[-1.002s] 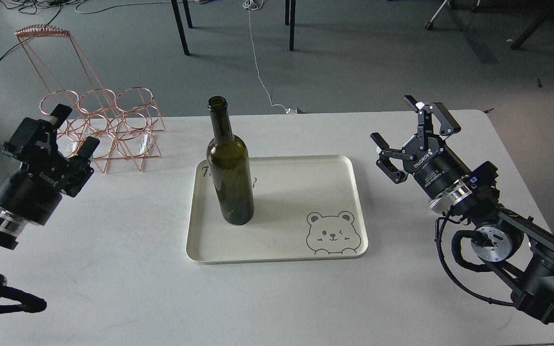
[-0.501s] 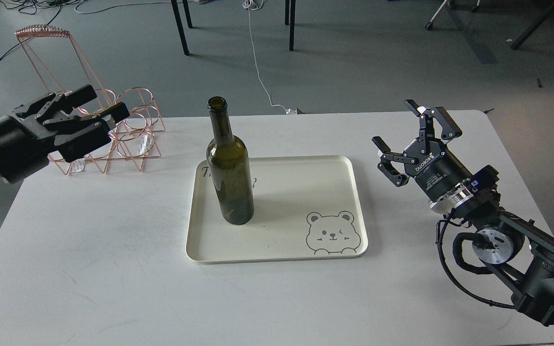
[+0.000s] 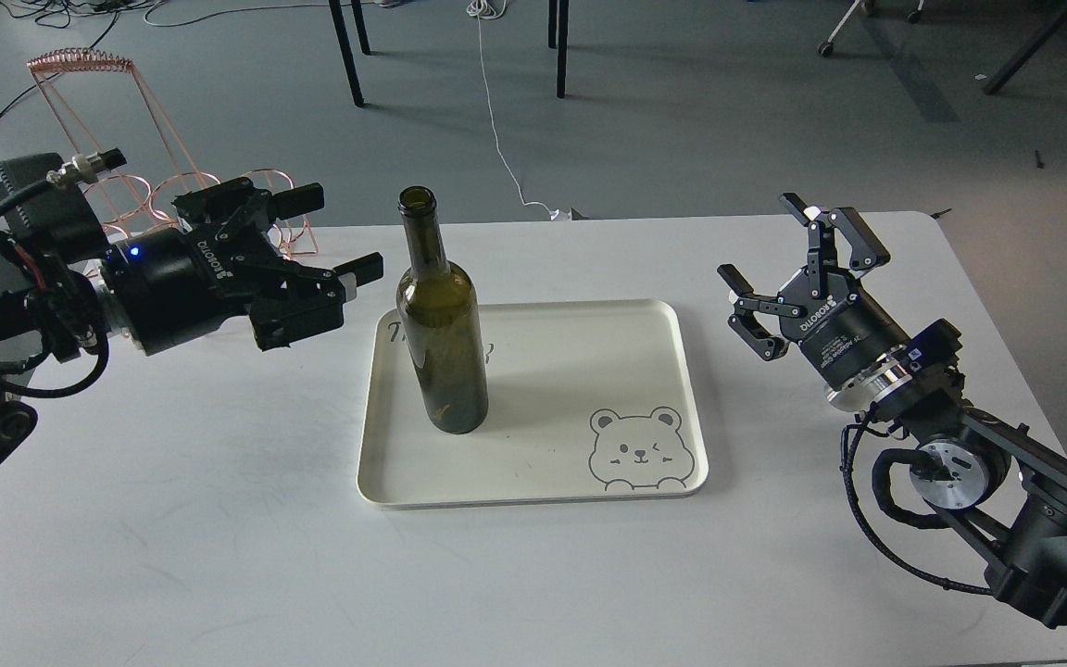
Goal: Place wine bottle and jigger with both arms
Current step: 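Reach the left gripper toward the neck of the green wine bottle, then close the left gripper on the bottle neck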
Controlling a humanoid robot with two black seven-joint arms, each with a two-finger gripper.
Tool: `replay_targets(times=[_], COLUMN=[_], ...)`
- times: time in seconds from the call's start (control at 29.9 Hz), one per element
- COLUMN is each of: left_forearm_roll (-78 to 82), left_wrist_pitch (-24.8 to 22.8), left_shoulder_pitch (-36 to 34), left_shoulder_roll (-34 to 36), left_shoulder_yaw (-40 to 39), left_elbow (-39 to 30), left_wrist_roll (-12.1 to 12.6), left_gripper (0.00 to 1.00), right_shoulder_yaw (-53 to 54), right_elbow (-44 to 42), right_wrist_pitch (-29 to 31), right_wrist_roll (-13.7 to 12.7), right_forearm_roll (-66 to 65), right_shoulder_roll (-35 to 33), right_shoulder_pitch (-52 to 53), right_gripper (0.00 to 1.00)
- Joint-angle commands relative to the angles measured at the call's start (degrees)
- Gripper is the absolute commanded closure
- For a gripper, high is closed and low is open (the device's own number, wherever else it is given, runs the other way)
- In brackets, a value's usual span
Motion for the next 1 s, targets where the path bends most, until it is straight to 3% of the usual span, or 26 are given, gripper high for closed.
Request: replay_targets(times=[0.0, 0.67, 0.8, 0.97], left_forearm_roll=[-0.14, 0.03, 0.21, 0.47], left_wrist_pitch=[-1.61, -2.14, -1.96, -1.96], left_shoulder_pitch=[-2.5, -9.1, -9.1, -9.1], left_shoulder_roll=[-2.16, -9.98, -10.51, -10.42], left_shoulder_yaw=[1.31, 7.64, 7.64, 7.73], left_elbow=[0.41, 5.77, 6.73, 6.91], left_wrist_roll=[-0.01, -0.01, -0.01, -0.01], left_gripper=[0.02, 0.05, 0.19, 0.44], right_shoulder_yaw=[0.39, 1.18, 1.27, 1.27], right_elbow=[-0.02, -0.02, -0.02, -0.02], right_wrist_pitch=[-0.07, -0.33, -0.33, -0.25], right_wrist_roll=[0.0, 0.0, 0.0, 0.0], right_forearm_roll=[-0.04, 0.05, 0.05, 0.05], right_shoulder_roll=[-0.09, -0.09, -0.09, -0.09], right_shoulder_pitch=[0.0, -0.35, -0.35, -0.35], right_gripper=[0.01, 0.01, 0.01, 0.01])
